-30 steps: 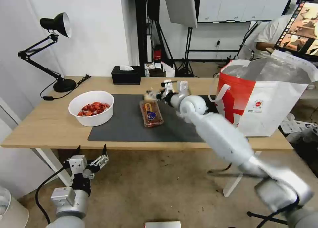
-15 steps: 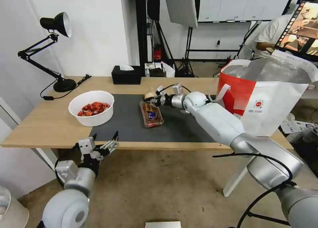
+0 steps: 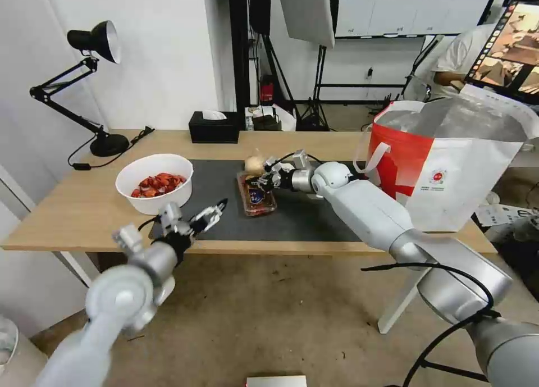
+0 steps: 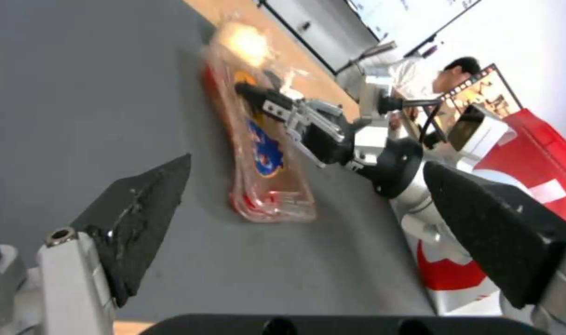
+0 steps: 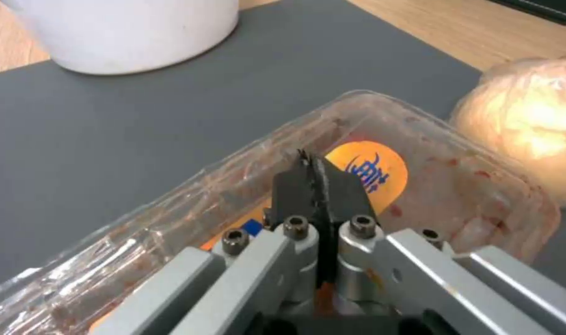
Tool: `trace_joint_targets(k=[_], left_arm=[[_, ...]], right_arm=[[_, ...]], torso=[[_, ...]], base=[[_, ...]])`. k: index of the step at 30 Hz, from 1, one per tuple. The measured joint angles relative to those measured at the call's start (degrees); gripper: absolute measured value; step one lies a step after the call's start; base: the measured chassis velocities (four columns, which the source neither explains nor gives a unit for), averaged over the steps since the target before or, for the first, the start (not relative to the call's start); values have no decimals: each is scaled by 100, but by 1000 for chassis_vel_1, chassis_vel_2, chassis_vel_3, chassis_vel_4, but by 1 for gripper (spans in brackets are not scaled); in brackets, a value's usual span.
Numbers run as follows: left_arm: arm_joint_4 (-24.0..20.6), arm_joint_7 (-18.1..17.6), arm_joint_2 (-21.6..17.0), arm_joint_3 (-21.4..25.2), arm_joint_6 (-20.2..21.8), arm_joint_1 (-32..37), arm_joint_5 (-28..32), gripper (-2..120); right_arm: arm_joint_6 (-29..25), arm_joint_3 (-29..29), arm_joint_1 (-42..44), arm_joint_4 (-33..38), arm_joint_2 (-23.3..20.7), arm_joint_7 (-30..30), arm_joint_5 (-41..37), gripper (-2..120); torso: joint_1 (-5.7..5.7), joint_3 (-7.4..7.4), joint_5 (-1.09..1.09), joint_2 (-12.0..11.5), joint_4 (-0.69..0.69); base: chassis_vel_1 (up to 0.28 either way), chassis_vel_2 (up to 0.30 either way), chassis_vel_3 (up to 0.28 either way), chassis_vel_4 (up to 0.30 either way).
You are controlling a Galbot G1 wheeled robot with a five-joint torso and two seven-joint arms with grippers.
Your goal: Pick up the trash from the table and place it into the takeout bag.
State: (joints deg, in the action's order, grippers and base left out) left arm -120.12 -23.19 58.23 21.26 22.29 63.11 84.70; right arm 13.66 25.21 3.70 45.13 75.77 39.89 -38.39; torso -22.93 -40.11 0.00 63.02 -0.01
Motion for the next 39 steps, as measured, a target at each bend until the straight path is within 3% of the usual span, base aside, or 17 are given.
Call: trace_joint_targets(k=[16,22,39], left_arm=[[810,-274,321,-834,13,-945,380,100],[1314,-654,455,-1254,1,-1573,237,100],[2142,-1228,816,-1578,-43,-2136,-34,100]], right_arm=[[97,-33,7,190,-117,-92,-149,0],[121,-56,67,294,-184,-102,-143,0],[112,-139,191,313,-217,-132,-135,0]], torso=[[0,0,0,0,1],[0,0,1,0,0],[1,1,0,0,1]], base=[[0,0,0,0],[0,0,0,0],[0,0,0,0]])
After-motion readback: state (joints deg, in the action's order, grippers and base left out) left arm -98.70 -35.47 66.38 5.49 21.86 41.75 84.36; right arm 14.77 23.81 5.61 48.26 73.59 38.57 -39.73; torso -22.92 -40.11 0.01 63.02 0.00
